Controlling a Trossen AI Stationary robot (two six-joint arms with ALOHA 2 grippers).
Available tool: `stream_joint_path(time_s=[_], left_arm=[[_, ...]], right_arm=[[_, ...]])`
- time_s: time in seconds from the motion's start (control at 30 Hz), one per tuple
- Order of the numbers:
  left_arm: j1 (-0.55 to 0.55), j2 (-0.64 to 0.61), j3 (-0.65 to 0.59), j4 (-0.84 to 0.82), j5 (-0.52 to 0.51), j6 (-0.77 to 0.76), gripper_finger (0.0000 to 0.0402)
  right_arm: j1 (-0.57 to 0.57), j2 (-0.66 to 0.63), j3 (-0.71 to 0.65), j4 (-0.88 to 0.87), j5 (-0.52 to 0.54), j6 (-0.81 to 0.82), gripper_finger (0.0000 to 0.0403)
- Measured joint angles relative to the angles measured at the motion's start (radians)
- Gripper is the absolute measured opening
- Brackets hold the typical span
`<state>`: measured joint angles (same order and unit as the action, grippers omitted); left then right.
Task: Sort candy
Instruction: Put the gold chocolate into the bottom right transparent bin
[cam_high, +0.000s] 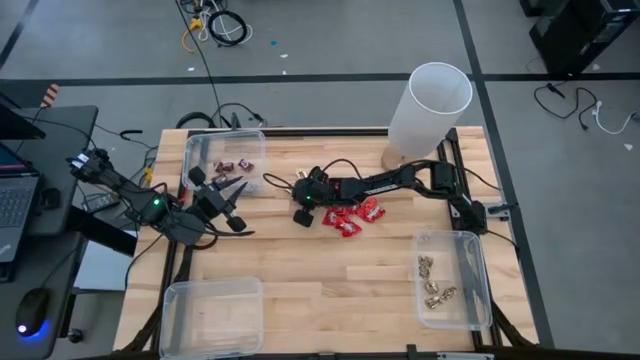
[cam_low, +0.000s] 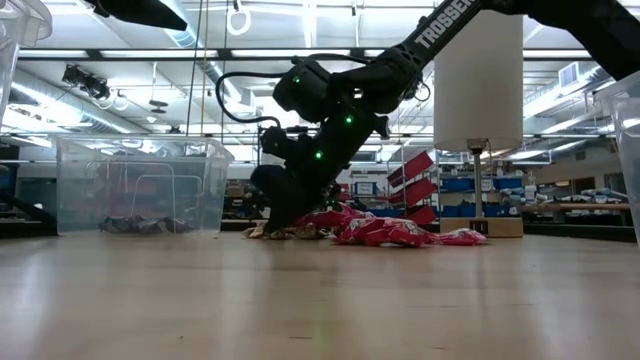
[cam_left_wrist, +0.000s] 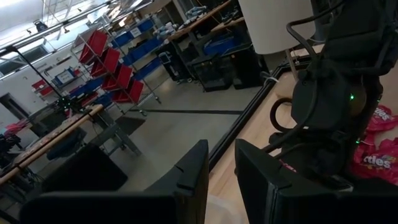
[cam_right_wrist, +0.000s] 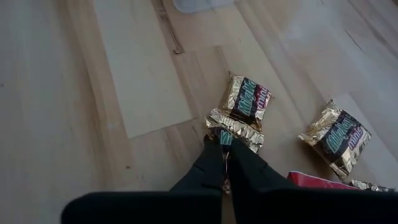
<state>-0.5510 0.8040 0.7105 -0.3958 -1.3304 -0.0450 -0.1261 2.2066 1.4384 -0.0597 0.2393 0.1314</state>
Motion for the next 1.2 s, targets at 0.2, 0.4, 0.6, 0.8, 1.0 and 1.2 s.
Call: stream_joint_path(time_s=[0.2,0.4,0.6,0.8,1.0,1.2], left_arm=[[0.000,0.000,0.000,0.000,0.000,-0.012,0.0082],[0.000,0.000,0.000,-0.001,0.000,-0.012,0.0082],[0.000,0.000,0.000,-0.001,0.000,-0.013,0.0082],[0.000,0.000,0.000,-0.001,0.000,-0.014,0.0082],[0.000,0.000,0.000,-0.001,0.000,-0.020,0.0082],[0.000,0.000,-0.001,0.000,0.000,-0.020,0.0082]], right_arm=[[0.002,-0.009,0.000,-0.006,-0.010,0.008,0.0001],[0.013,-0.064,0.000,-0.012,-0.016,0.006,0.0000],[0.016,-0.125,0.000,-0.045,-0.083,0.005,0.0000],[0.021,-0.209,0.000,-0.141,-0.107,-0.001,0.0000],[0.047,-0.332,0.000,-0.275,-0.108,-0.010,0.0000],[0.089,-0.484,0.000,-0.428,-0.108,0.016,0.0000]])
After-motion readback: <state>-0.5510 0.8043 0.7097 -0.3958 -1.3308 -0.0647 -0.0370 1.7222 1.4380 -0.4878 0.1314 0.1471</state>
